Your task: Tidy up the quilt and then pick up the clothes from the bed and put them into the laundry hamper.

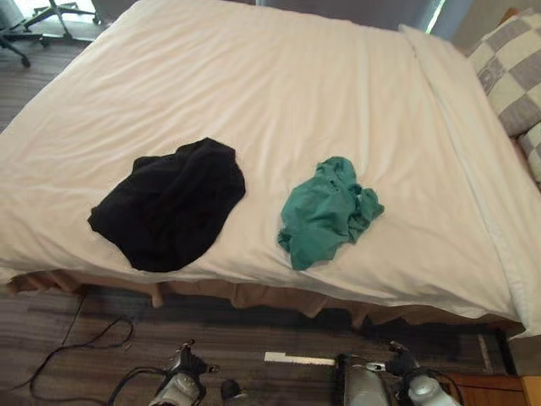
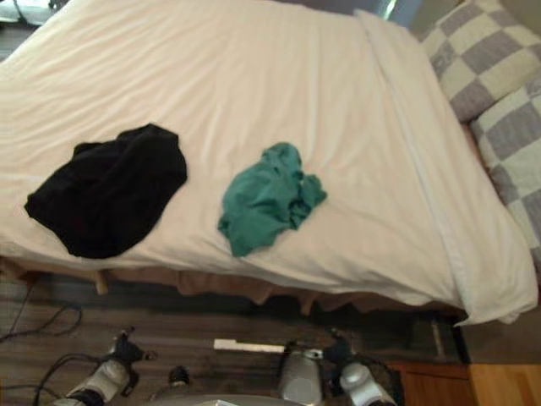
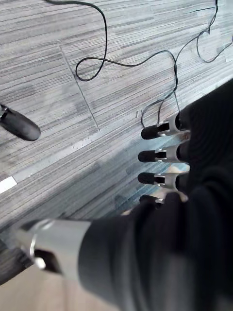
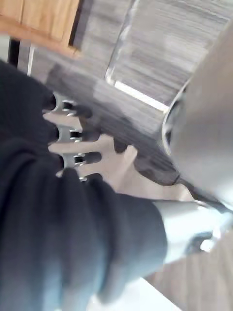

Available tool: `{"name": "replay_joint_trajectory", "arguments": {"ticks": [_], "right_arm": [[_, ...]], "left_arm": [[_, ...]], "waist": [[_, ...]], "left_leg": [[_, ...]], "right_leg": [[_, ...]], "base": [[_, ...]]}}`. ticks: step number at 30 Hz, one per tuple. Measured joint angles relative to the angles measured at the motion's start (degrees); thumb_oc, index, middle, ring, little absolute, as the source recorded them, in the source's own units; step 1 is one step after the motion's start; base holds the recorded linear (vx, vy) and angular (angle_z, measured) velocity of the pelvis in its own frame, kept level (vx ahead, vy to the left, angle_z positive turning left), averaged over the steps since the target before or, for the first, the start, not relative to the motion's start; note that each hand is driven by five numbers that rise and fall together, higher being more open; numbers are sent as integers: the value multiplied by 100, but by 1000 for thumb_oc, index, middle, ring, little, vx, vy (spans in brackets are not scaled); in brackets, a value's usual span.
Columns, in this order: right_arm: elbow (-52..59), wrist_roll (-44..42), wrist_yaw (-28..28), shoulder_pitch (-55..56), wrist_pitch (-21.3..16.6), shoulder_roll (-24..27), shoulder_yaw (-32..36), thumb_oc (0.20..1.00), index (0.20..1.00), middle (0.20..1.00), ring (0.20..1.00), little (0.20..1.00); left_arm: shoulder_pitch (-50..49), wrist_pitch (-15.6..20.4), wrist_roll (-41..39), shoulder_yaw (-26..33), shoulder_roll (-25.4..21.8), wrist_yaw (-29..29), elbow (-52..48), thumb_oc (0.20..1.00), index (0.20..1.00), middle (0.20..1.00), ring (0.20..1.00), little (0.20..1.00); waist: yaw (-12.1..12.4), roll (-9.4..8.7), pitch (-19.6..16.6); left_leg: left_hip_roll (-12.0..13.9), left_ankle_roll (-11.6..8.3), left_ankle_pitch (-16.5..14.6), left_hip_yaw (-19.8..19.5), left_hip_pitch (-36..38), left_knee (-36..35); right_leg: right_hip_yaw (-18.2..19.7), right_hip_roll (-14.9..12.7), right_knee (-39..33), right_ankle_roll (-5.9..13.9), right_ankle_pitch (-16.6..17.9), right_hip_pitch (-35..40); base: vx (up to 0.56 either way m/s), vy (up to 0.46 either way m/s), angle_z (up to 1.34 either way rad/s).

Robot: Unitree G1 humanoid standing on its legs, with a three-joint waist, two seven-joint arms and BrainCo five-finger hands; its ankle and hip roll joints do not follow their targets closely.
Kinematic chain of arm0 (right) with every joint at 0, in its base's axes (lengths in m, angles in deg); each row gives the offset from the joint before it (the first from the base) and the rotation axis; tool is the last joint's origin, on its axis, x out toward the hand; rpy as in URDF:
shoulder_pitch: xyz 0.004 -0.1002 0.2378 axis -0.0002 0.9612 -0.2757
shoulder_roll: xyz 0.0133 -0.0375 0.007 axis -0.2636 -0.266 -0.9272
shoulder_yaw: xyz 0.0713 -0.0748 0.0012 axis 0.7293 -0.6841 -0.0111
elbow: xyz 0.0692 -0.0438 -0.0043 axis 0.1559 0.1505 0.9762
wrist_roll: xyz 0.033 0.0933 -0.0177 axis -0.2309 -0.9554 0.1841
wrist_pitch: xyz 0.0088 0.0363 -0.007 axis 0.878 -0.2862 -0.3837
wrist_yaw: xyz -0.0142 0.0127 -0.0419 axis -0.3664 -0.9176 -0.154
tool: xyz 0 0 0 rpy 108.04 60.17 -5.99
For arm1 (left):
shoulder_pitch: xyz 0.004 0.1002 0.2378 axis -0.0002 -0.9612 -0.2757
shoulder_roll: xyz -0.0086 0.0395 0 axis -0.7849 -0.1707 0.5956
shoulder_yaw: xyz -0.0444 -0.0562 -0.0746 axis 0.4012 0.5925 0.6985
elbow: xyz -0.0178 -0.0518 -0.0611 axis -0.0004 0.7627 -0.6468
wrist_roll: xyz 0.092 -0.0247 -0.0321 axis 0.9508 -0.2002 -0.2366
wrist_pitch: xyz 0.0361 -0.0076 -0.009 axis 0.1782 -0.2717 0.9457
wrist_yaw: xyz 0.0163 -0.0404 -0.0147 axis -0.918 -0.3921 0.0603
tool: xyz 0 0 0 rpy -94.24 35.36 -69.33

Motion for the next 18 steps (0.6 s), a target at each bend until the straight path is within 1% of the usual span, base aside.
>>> {"name": "replay_joint_trajectory", "arguments": {"ticks": [1,2,3,4,5,6,7,8,9,10,11,12,13,14,15,16,17,18], "right_arm": [[41,3,40,-58,-54,29,-190,1000,1000,1000,1000,1000],[16,108,69,-113,-84,-7,-269,1000,1000,1000,1000,1000],[-1,179,76,-190,-77,-24,-334,1000,1000,1000,1000,1000],[36,206,79,-278,-79,-38,-373,1000,1000,1000,1000,1000],[26,208,81,-323,-88,-42,-423,1000,1000,1000,1000,1000],[26,209,80,-468,-97,-51,-454,1000,1000,1000,1000,1000],[-81,211,87,-548,-102,-59,-534,1000,1000,1000,1000,1000],[-237,219,77,-708,-88,-57,-666,1000,1000,1000,1000,1000],[-396,269,75,-890,-104,10,-845,1000,1000,1000,1000,1000],[-423,344,78,-925,-86,43,-872,1000,1000,1000,1000,1000],[-463,464,67,-972,-65,60,-870,1000,1000,1000,1000,1000],[-670,639,75,-1020,-32,94,-885,1000,1000,1000,1000,1000],[-717,817,76,-1067,-31,93,-865,1000,1000,1000,1000,1000],[-676,843,81,-1100,1,97,-855,1000,1000,1000,1000,1000],[-644,879,83,-1107,11,206,-899,1000,1000,1000,1000,1000],[-653,910,85,-1065,27,238,-871,1000,1000,1000,1000,1000],[-657,919,83,-1011,47,266,-855,1000,1000,1000,1000,1000],[-679,951,80,-938,61,261,-851,1000,1000,1000,1000,1000]], "left_arm": [[35,-9,23,-36,-17,50,45,1000,1000,1000,1000,1000],[31,-11,37,-29,-20,65,39,1000,1000,1000,1000,1000],[9,-9,64,-41,24,79,36,1000,1000,1000,1000,1000],[4,-9,167,-26,35,81,32,1000,1000,1000,1000,1000],[10,1,200,-28,93,87,20,1000,1000,1000,1000,1000],[19,15,200,-37,130,89,-65,1000,1000,1000,1000,1000],[43,43,201,-70,135,88,-92,1000,1000,1000,1000,1000],[73,51,192,-108,171,73,-194,1000,1000,1000,1000,1000],[194,65,171,-209,240,58,-236,1000,1000,1000,1000,1000],[221,109,158,-213,298,53,-267,1000,1000,1000,1000,1000],[419,122,153,-373,376,33,-391,1000,1000,1000,1000,1000],[431,124,175,-509,376,38,-420,1000,1000,1000,1000,1000],[406,187,199,-506,386,14,-481,1000,1000,1000,1000,1000],[458,200,200,-549,407,-1,-543,1000,1000,1000,1000,1000],[421,223,201,-551,435,-4,-467,1000,1000,1000,1000,1000],[504,232,204,-585,492,9,-394,1000,1000,1000,1000,1000],[551,232,204,-611,516,24,-380,1000,1000,1000,1000,1000],[686,240,204,-608,524,22,-384,1000,1000,1000,1000,1000]], "waist": [[-50,-49,6],[-28,-154,-11],[-23,-141,-13],[-20,-104,0],[-29,-106,4],[32,-125,25],[66,-243,88],[200,-246,100],[247,-300,160],[248,-265,145],[157,-205,142],[128,-127,130],[127,-59,101],[101,7,110],[95,143,96],[-93,210,120],[-161,212,127],[-174,95,122]], "left_leg": [[-152,-20,39,5,59,-60],[-224,-67,80,61,136,-64],[-259,-65,69,58,176,-41],[-292,-58,69,51,189,66],[-299,-53,65,1,184,264],[-320,-96,42,-31,100,728],[-294,-102,33,-52,-88,1370],[-285,-144,60,-311,-334,2080],[-270,-458,-27,-792,-781,2831],[-275,-571,-121,-869,-879,2860],[-57,-611,-157,-978,-1170,2811],[209,-584,-151,-899,-1240,2517],[312,-592,-141,-872,-991,1669],[360,-590,-142,-1023,-887,1406],[316,-448,51,-1140,-741,968],[193,-331,201,-1058,-681,780],[144,-256,117,-884,-608,658],[6,-243,75,-884,-523,400]], "right_leg": [[-134,215,-563,13,-3,175],[-174,325,-1043,-24,-14,321],[-211,380,-1298,-110,17,458],[-238,446,-1522,-291,155,670],[-181,434,-1560,-317,170,775],[-141,428,-1688,-314,155,893],[-30,390,-1844,-396,212,1058],[58,377,-1936,-460,274,1162],[138,255,-1983,-461,275,1230],[129,228,-2037,-467,279,1260],[137,200,-2137,-426,290,1283],[152,315,-2238,-372,327,1331],[311,427,-2258,-351,339,1307],[454,499,-2274,-295,365,1274],[580,570,-2263,-249,416,1247],[577,542,-2223,-160,415,1226],[583,502,-2170,-76,390,1196],[587,335,-2051,29,356,1120]], "base": [[136,186,-6],[166,166,6],[123,97,-11],[138,129,-7],[61,146,-13],[66,166,-30],[9,145,-55],[47,215,-64],[36,197,-47],[115,451,-7],[127,504,3],[194,641,-26],[109,322,-63],[115,371,-95],[59,335,-68],[58,340,-37],[-6,158,11],[-10,59,13]]}}
